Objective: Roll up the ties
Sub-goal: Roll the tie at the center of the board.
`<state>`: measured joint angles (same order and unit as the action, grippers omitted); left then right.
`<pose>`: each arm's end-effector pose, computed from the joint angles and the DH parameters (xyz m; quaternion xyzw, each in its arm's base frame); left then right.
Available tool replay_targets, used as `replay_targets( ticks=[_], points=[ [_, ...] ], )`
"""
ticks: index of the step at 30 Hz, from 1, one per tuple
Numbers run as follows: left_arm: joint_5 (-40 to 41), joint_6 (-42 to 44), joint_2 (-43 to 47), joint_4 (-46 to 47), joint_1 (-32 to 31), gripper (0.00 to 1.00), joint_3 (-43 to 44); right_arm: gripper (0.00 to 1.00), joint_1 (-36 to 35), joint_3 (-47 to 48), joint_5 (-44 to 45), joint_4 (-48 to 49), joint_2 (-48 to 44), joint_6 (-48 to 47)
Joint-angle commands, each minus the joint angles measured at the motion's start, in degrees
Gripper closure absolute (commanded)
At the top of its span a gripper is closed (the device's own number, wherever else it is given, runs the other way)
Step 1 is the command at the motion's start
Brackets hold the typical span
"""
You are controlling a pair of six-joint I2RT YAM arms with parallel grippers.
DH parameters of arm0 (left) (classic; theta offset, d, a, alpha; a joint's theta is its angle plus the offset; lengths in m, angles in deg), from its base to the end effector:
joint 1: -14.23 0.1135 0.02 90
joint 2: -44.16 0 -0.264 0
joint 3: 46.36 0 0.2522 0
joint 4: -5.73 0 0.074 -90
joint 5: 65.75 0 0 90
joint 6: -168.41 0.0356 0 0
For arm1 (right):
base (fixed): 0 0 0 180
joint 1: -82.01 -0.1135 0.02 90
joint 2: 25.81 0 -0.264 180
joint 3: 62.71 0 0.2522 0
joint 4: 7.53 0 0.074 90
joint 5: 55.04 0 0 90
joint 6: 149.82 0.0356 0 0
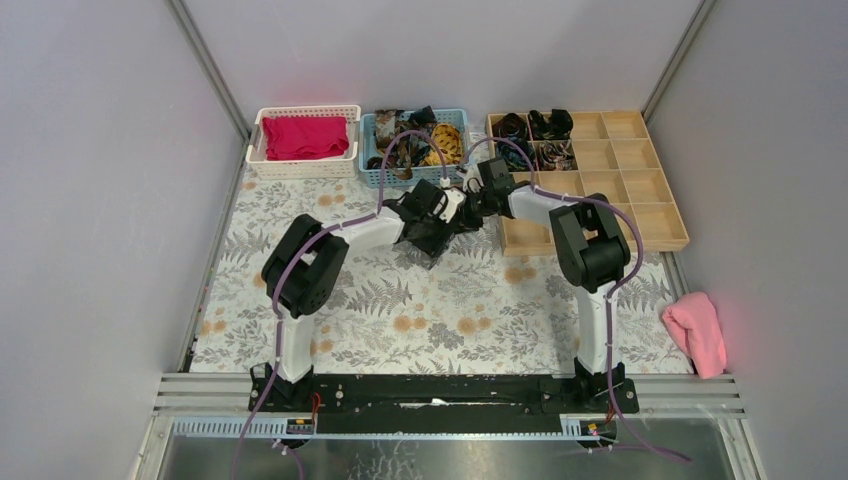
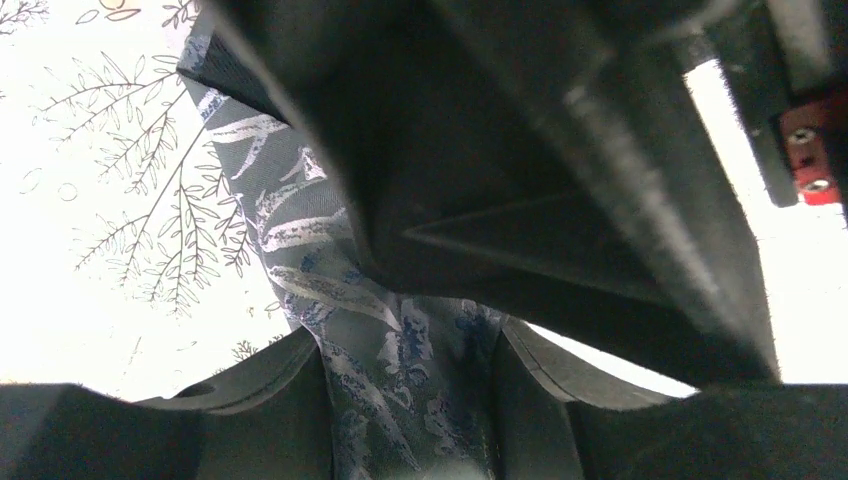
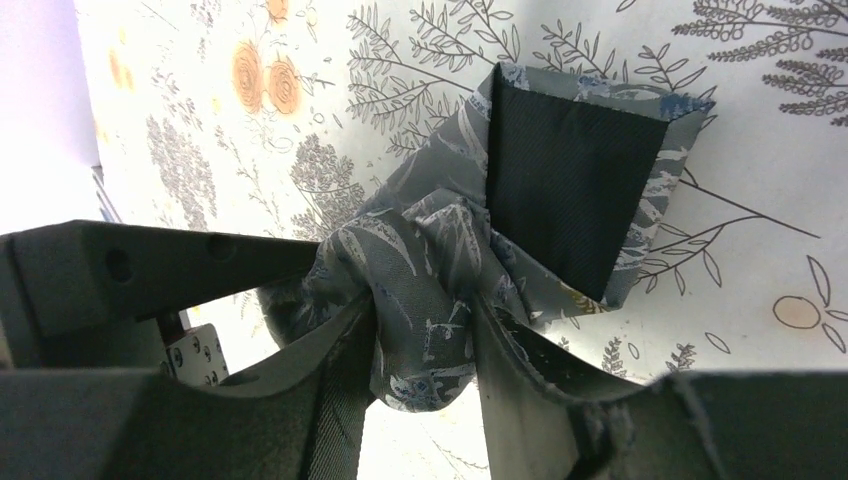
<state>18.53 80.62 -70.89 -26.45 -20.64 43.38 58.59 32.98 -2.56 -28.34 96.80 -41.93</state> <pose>0.3414 -0.2422 0.1526 0.3181 0.9046 -0.1246 0.2548 0.4097 0.2011 0.1460 -0.1584 0.8766 0.4011 0.2137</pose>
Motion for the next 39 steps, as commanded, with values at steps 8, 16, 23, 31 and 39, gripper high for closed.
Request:
replay_targets(
  ticks=[8, 16, 23, 31, 39],
  points=[
    [1.52, -2.57, -6.57, -8.1, 2.43, 0.44, -2.73, 0.48, 2.68, -9.07, -6.82, 23.61, -7.59, 13.14],
    [1.38, -2.57, -7.0, -8.44, 2.44, 0.44, -2.29, 0.33, 3.14, -9.46, -1.37, 21.2, -8.3, 11.28],
    [1.17, -2.57, -7.27, -8.64, 2.44, 0.45, -2.14, 0.29, 3.33, -8.0, 4.96, 16.32, -9.73, 7.82],
    [1.19, -2.57, -7.45, -8.85, 2.44, 0.46, -2.16, 0.34, 5.05, -7.17, 18.4, 12.6, -12.57, 6.1],
    [3.09, -3.01, -7.97, -10.9, 2.44, 0.46, -0.65, 0.39, 3.48, -15.52, 36.38, 8.3, -24.51, -3.31]
  ],
)
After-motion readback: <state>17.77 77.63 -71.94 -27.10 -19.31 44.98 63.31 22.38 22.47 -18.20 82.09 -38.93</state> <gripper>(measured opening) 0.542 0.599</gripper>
